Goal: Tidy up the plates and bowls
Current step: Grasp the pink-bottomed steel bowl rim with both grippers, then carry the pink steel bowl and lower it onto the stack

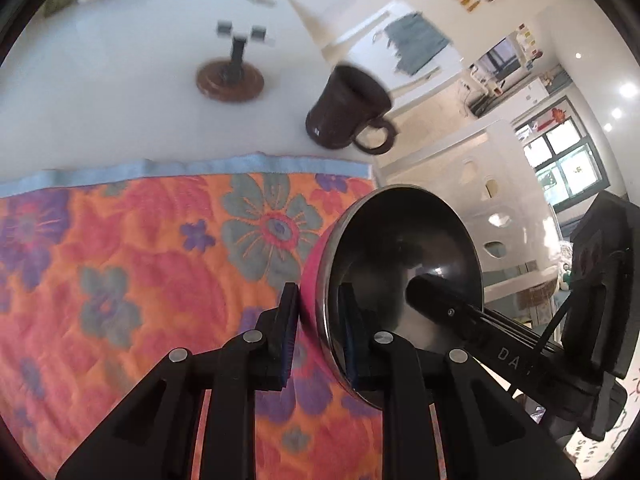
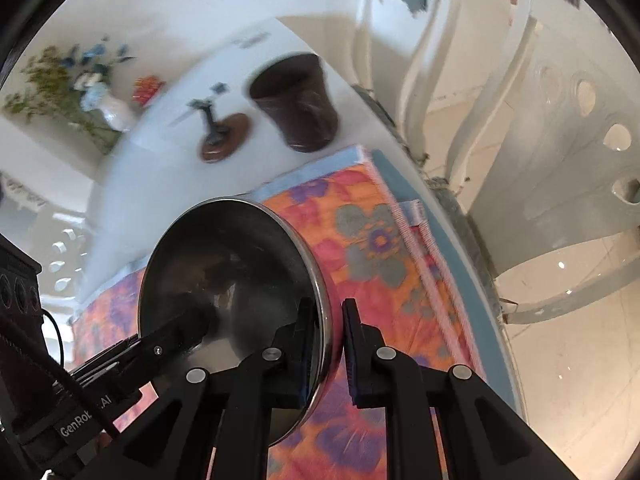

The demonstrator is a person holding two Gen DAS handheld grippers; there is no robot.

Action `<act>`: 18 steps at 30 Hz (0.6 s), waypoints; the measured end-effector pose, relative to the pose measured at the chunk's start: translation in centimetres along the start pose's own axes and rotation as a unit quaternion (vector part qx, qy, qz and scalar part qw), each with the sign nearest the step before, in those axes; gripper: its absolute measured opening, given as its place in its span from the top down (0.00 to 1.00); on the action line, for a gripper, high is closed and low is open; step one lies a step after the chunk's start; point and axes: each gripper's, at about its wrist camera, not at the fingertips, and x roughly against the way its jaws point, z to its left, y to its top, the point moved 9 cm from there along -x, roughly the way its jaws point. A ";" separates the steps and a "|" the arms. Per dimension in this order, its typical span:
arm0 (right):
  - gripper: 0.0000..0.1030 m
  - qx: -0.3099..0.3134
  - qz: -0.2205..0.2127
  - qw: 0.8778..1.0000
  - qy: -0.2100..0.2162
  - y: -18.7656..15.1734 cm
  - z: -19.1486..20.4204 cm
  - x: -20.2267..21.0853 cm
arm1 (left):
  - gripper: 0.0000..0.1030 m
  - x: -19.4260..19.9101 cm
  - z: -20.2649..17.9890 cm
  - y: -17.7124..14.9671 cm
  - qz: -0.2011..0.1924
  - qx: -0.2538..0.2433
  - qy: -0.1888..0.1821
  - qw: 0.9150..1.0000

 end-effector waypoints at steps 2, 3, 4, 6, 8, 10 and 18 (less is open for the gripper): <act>0.87 0.007 -0.006 1.000 0.021 -1.2 1.3 2.1 | 0.84 2.6 -0.3 -0.7 -0.016 0.001 0.003 1.000; 0.87 0.010 -0.008 1.000 0.027 -1.8 1.9 3.0 | 0.84 4.0 -0.3 -1.2 -0.025 -0.001 0.005 1.000; 0.87 0.012 -0.010 0.999 0.033 -2.6 2.5 4.1 | 0.84 5.6 -0.5 -2.0 -0.034 -0.006 0.007 0.999; 0.87 0.021 -0.017 0.999 0.043 -4.3 3.7 6.2 | 0.84 7.5 -1.0 -3.4 -0.043 -0.011 0.012 0.999; 0.87 0.032 -0.021 0.998 0.046 -6.3 4.7 8.3 | 0.84 9.5 -1.4 -5.5 -0.049 -0.026 0.020 0.998; 0.87 0.037 -0.022 0.998 0.049 -8.6 5.3 10.0 | 0.84 11.1 -1.6 -7.8 -0.053 -0.031 0.021 0.998; 0.87 0.030 -0.014 0.999 0.018 -18.0 5.2 14.0 | 0.84 13.6 -1.4 -16.6 -0.033 -0.029 -0.002 0.999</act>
